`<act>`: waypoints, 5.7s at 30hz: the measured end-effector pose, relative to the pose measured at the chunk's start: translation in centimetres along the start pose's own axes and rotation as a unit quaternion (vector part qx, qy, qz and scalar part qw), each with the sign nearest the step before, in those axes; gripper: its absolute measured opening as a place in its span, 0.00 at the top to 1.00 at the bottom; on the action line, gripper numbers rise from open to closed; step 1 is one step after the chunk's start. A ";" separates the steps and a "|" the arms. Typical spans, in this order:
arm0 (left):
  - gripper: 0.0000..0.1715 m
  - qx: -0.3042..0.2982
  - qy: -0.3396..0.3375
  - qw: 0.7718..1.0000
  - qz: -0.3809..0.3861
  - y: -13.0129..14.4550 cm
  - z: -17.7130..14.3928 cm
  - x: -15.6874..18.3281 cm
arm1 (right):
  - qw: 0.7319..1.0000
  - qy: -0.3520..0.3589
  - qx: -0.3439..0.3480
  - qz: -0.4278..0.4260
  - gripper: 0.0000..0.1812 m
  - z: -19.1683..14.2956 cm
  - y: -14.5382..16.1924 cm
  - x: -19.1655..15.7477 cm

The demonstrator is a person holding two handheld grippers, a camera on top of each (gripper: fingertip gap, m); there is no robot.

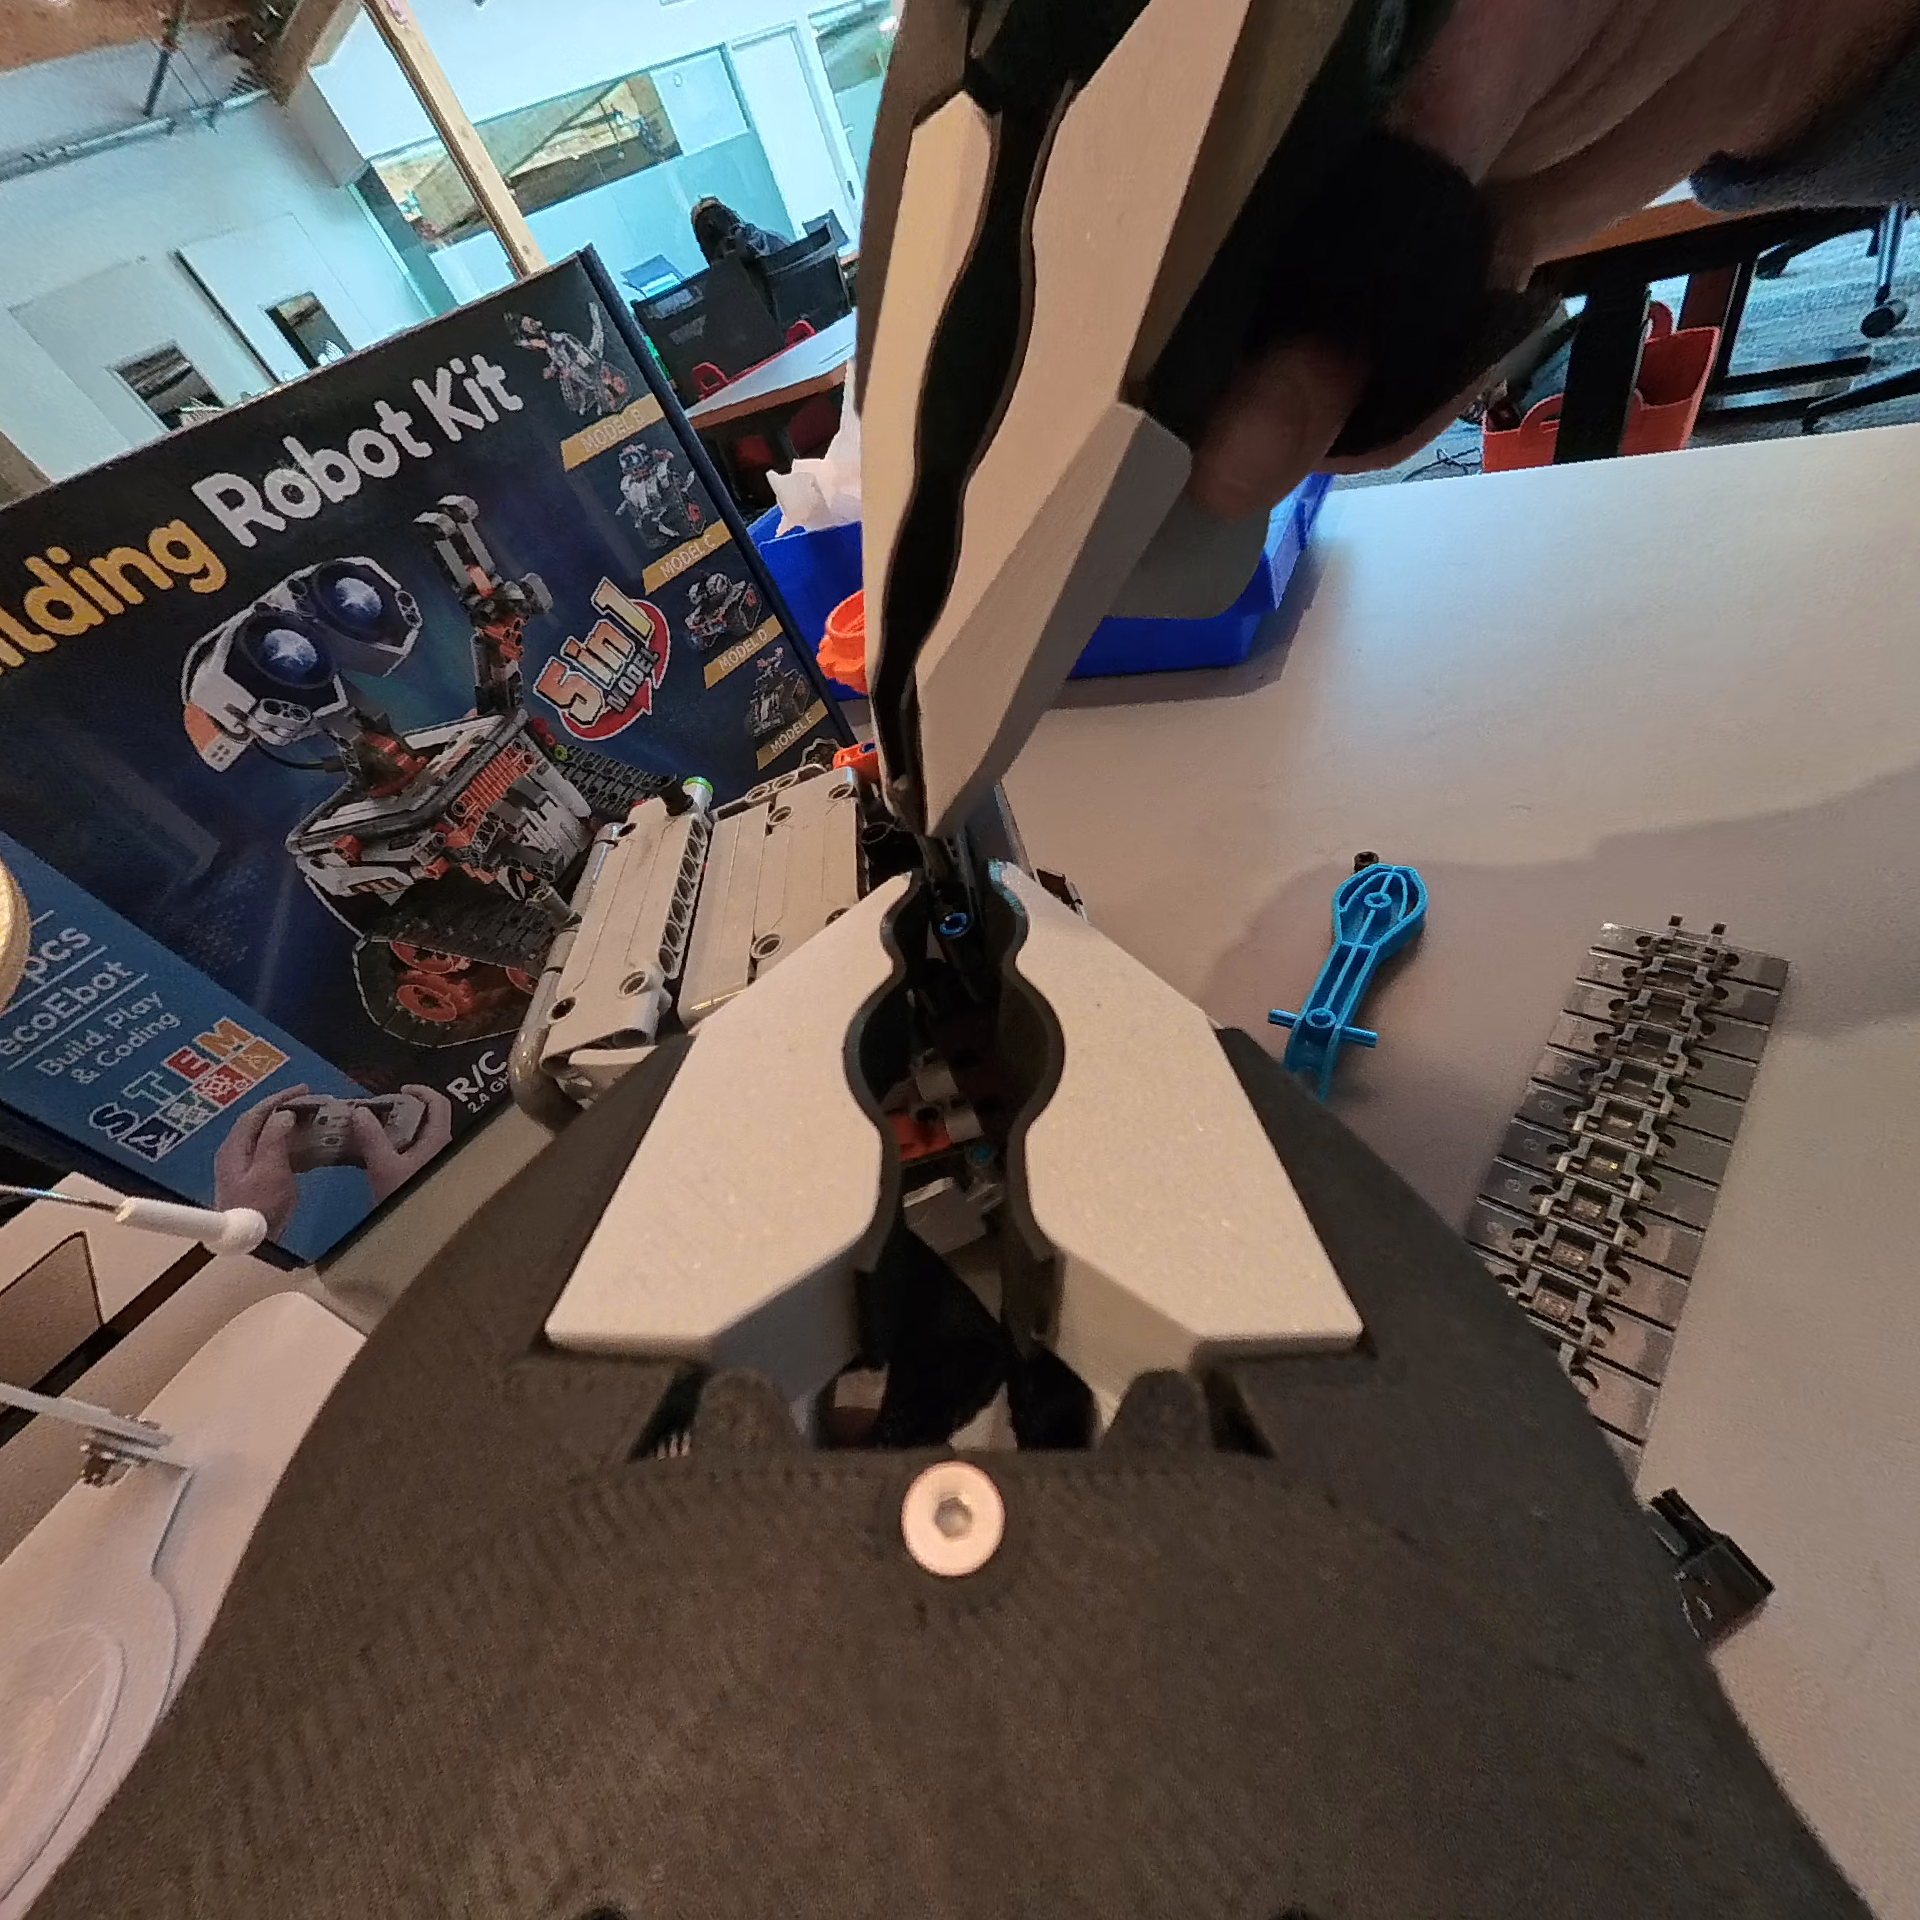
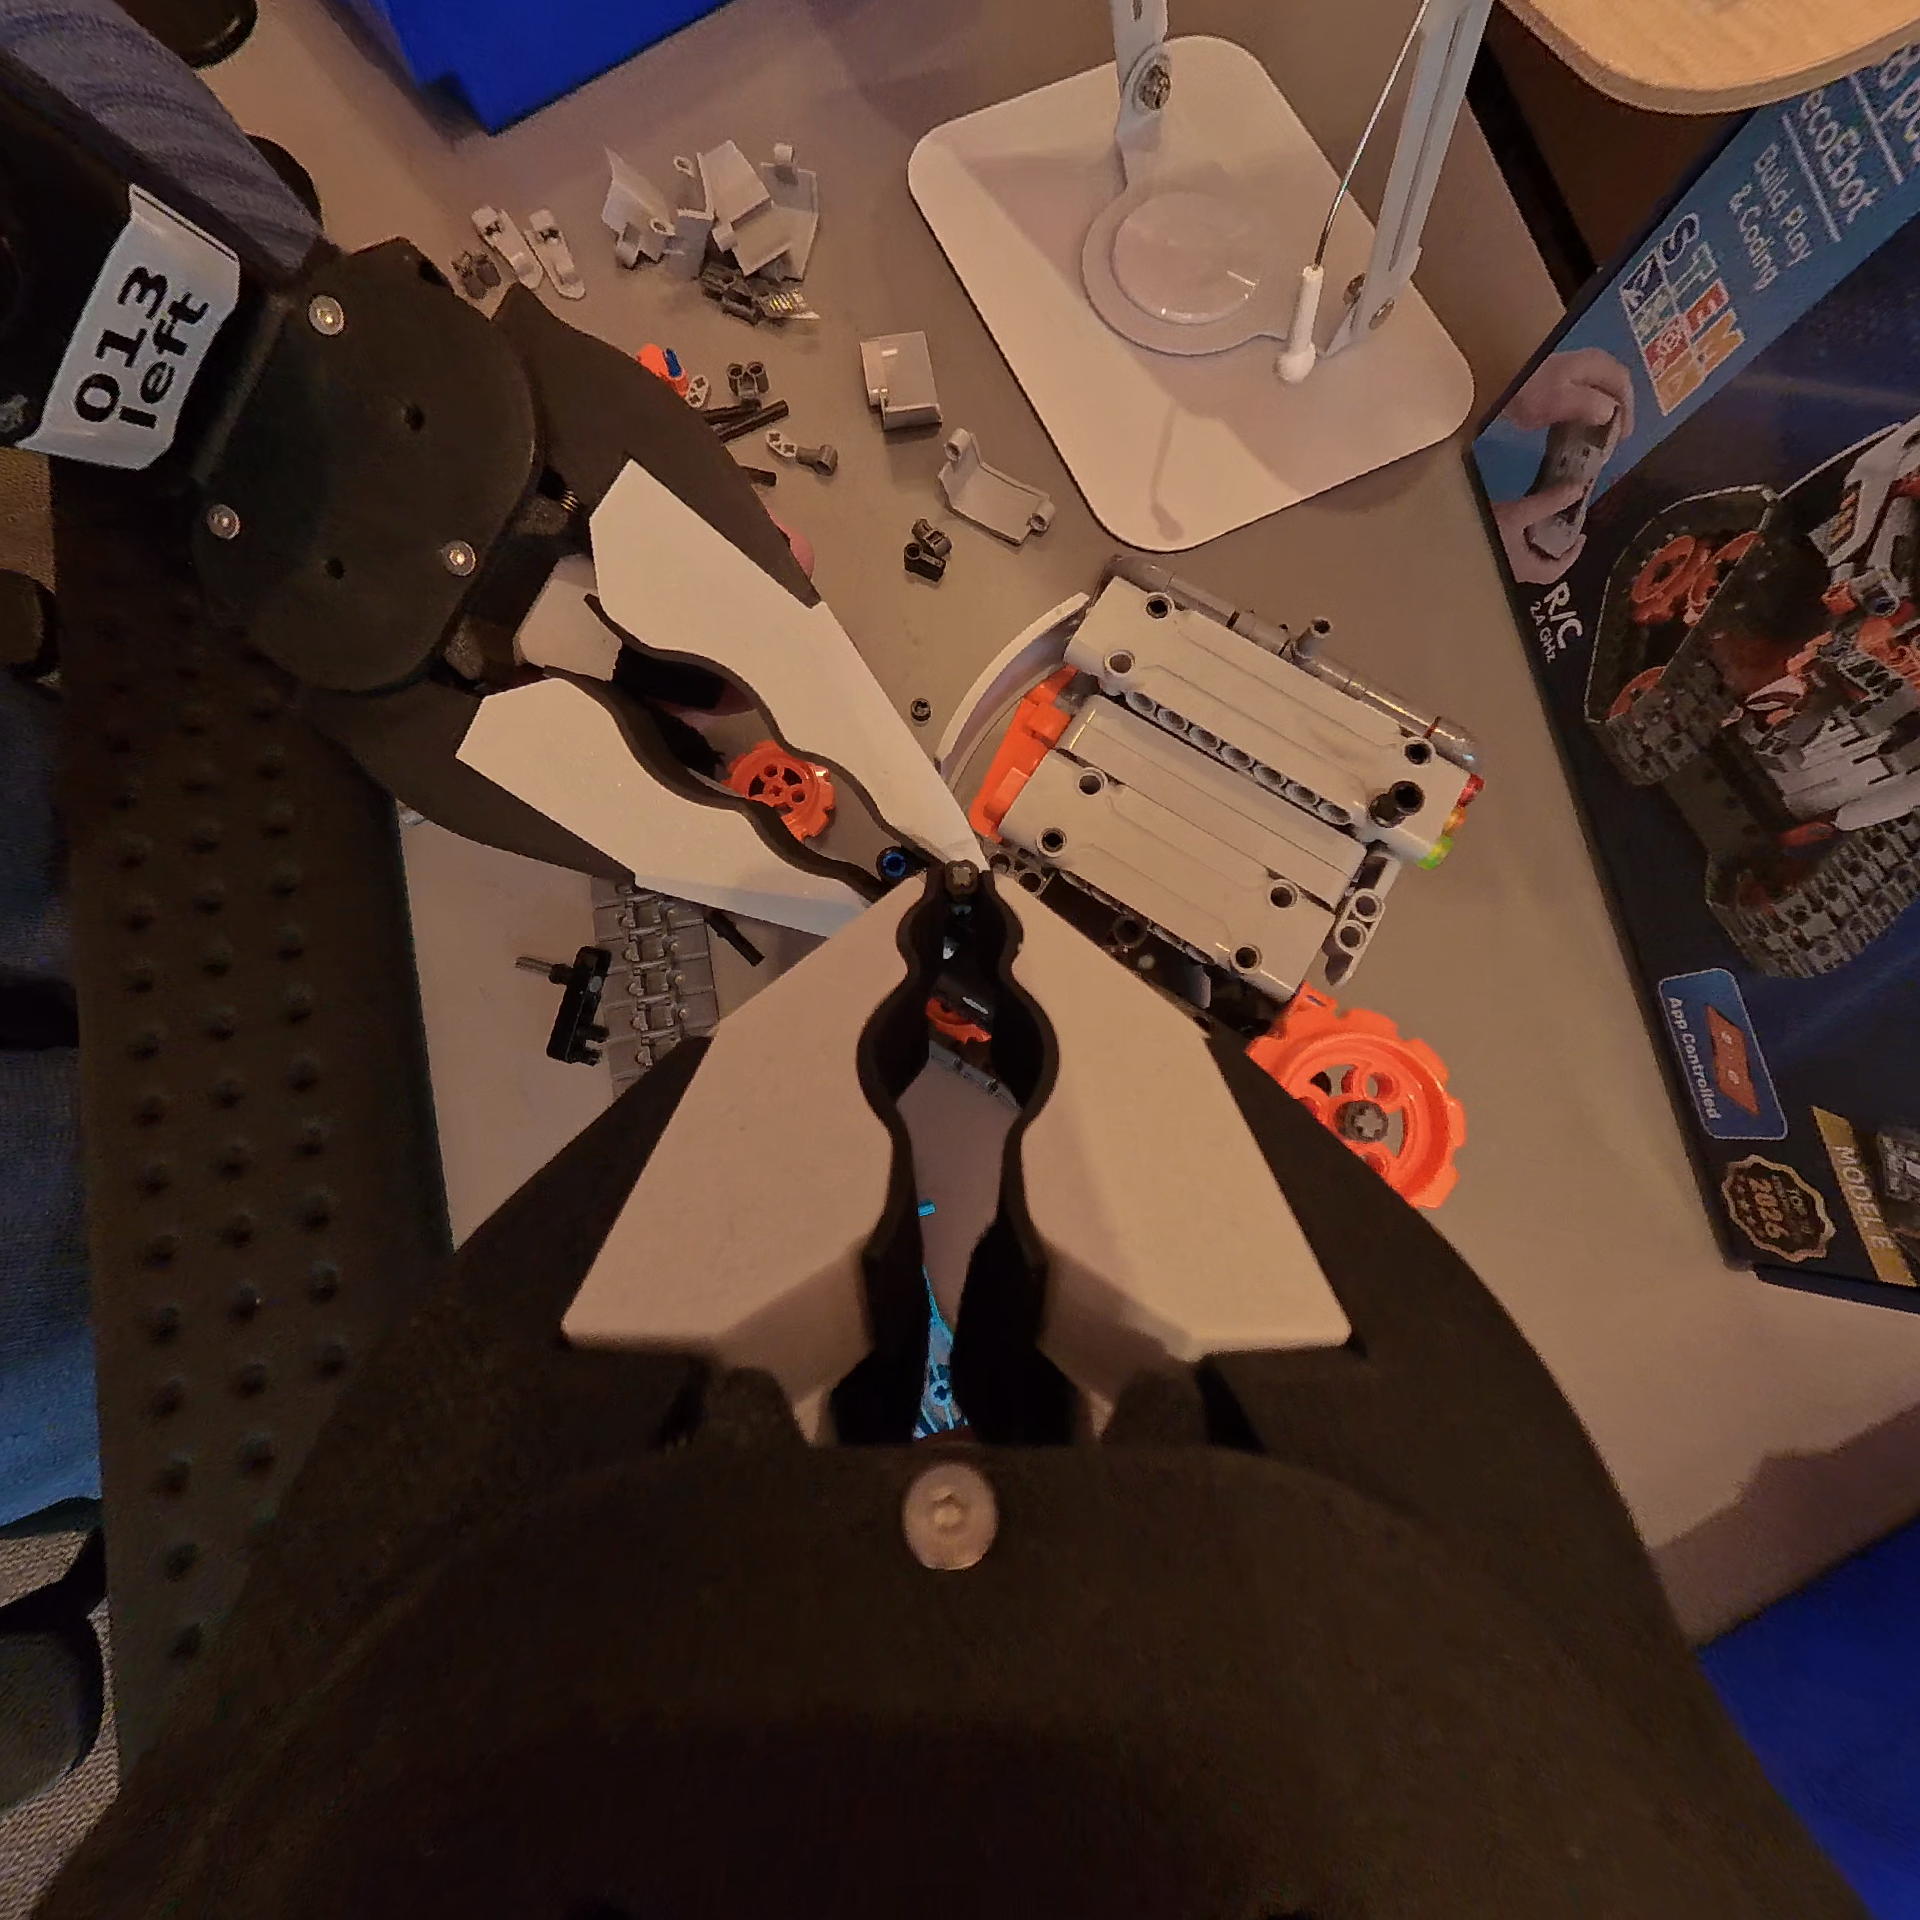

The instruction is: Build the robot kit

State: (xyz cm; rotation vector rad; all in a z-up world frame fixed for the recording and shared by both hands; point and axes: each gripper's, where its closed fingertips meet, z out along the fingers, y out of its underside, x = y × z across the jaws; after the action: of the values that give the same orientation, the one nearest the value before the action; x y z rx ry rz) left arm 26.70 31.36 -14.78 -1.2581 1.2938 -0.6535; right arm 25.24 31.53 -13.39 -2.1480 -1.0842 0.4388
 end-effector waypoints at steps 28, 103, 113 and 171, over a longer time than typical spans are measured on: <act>0.85 0.012 0.021 0.999 0.041 -0.7 -0.6 0.2 | 0.996 0.067 0.049 -0.008 1.00 -0.1 -0.3 0.4; 0.79 0.055 0.008 0.974 0.221 -0.9 -6.0 3.8 | 0.912 -0.043 0.340 0.224 0.81 1.1 -0.4 -8.1; 0.79 0.028 -0.018 0.958 0.284 -0.5 -5.8 3.1 | 0.949 0.128 0.258 0.126 0.74 0.9 -0.1 -7.0; 0.74 0.004 -0.042 0.983 0.179 -1.3 -1.3 -1.1 | 0.980 0.013 -0.181 -0.087 0.78 0.1 0.1 0.6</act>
State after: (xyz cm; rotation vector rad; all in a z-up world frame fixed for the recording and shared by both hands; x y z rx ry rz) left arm 25.58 31.63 -13.00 -1.0006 1.4005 -0.3441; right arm 25.61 32.03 -13.58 -2.3325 -1.4107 0.1392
